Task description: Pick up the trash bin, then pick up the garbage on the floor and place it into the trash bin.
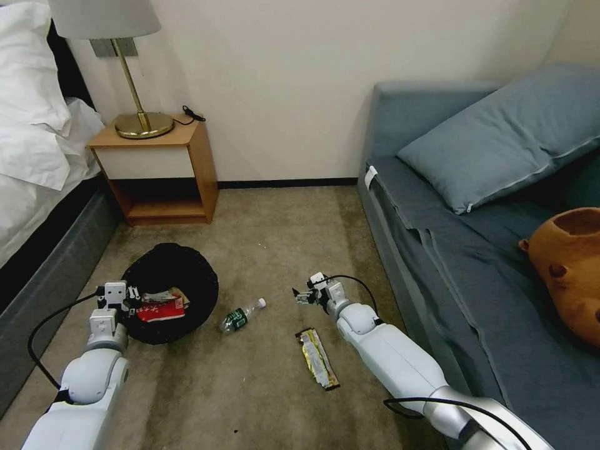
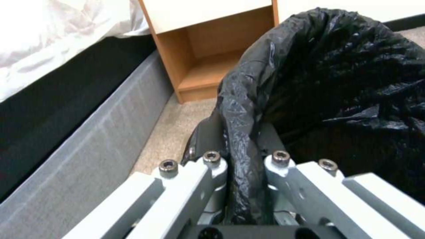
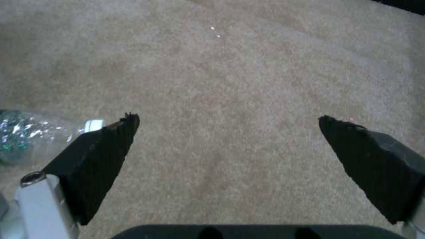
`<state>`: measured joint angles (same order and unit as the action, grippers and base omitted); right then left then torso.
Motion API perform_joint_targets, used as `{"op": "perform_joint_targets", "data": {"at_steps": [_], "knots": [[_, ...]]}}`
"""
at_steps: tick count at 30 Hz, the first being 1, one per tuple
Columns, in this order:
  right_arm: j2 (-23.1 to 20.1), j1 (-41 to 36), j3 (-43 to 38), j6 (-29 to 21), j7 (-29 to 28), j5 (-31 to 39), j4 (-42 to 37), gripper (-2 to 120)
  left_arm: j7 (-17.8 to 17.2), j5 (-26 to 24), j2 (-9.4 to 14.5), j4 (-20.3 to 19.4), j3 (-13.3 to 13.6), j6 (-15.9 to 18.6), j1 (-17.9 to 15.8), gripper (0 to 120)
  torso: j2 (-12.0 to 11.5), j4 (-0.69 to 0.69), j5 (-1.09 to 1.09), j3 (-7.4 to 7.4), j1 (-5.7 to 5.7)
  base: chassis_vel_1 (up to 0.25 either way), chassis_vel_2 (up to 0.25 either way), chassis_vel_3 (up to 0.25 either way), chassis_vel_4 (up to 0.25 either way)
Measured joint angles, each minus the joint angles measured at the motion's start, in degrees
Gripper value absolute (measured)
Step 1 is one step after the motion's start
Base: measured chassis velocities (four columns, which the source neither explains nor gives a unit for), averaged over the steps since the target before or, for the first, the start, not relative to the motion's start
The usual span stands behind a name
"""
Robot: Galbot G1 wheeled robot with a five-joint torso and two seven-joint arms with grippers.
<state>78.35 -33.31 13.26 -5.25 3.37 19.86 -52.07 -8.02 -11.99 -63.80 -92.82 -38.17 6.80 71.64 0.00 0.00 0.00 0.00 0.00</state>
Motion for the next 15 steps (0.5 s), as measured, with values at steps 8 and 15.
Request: {"op": "perform_joint_targets", "data": {"at_steps": [8, 15], "knots": [[-0.29, 0.75, 1.42, -1.80, -0.40, 0.65, -0.19, 100, 0.25, -0.63, 0.37, 0.22, -0.11, -0.35, -0.11, 4, 0.00, 0.00, 0.00, 0.00, 0.00, 0.000, 0.000, 0.000, 0.000], [-1.84, -0.37, 4.05, -5.16, -1.34, 2.00, -3.64, 100, 0.45, -1.11, 1.03, 1.27, -0.85, -1.53, 0.10, 4, 0.00, 0.00, 0.00, 0.00, 0.00, 0.000, 0.000, 0.000, 0.000]]}}
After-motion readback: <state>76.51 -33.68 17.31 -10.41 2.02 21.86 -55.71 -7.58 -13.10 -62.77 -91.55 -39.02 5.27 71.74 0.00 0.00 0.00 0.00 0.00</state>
